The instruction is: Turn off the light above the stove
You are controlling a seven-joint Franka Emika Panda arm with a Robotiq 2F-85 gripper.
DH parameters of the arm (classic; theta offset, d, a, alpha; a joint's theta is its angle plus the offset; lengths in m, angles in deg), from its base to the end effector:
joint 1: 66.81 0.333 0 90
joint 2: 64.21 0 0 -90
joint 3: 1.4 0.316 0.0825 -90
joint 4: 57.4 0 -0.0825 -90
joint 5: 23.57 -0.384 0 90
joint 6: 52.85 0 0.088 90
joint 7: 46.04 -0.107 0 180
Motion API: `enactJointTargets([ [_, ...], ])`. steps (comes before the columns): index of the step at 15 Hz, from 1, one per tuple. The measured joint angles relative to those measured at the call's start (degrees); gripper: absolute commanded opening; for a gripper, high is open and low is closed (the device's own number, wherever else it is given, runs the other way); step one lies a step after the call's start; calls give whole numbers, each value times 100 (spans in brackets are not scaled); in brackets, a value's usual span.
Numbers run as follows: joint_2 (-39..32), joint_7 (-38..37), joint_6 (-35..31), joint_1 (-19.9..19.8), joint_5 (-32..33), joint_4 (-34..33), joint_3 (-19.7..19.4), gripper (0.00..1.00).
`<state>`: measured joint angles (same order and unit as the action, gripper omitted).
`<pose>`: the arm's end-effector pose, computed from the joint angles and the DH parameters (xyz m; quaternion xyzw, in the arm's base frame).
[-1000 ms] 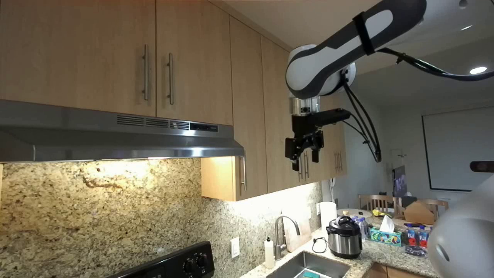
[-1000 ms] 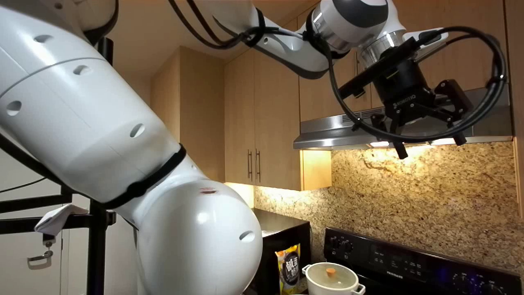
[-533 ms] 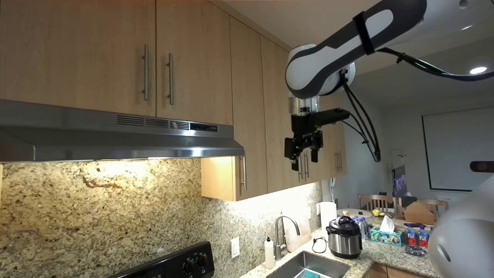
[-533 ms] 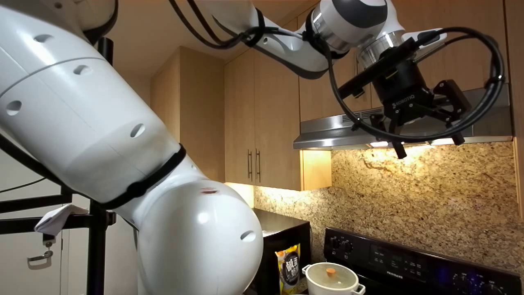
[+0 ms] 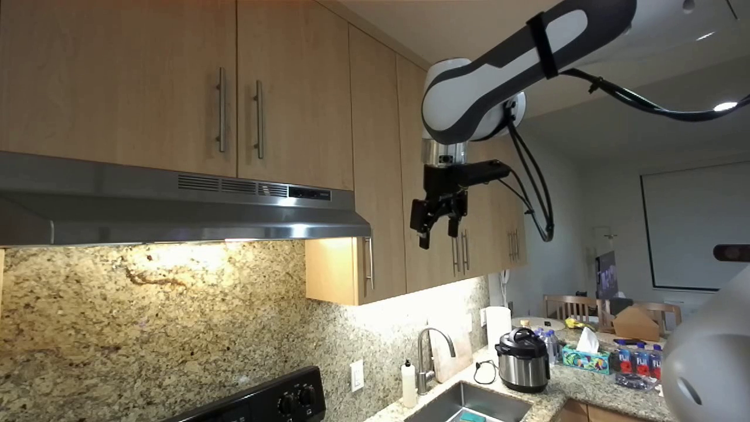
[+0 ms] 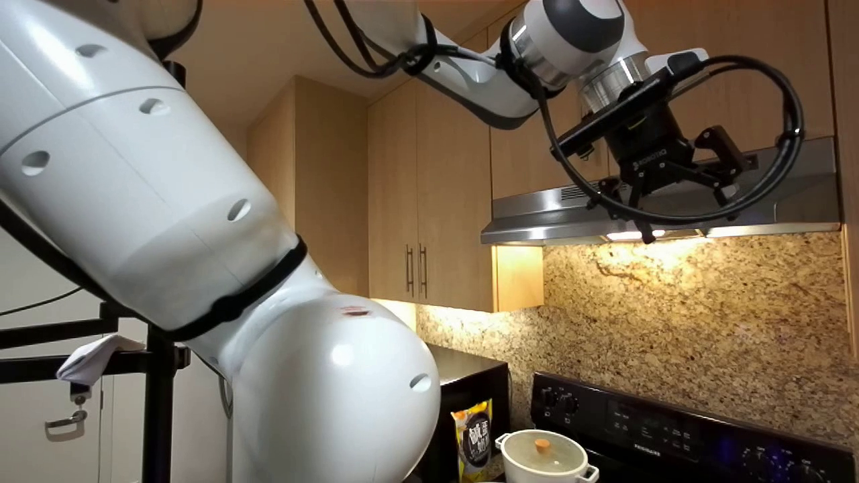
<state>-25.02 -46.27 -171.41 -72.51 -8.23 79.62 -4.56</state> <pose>0.3695 -0.0759 0.5915 0.9772 -0.0329 0.1706 0.1219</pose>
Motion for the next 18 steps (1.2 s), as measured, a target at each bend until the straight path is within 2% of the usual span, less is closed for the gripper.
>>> enactJointTargets([
  [8, -599, 0, -2017, 237, -47, -425, 9, 100],
  [16, -616, -20, -2059, 231, -48, -488, 24, 100],
  [18, -637, -31, -2277, 228, -57, -492, 38, 100],
])
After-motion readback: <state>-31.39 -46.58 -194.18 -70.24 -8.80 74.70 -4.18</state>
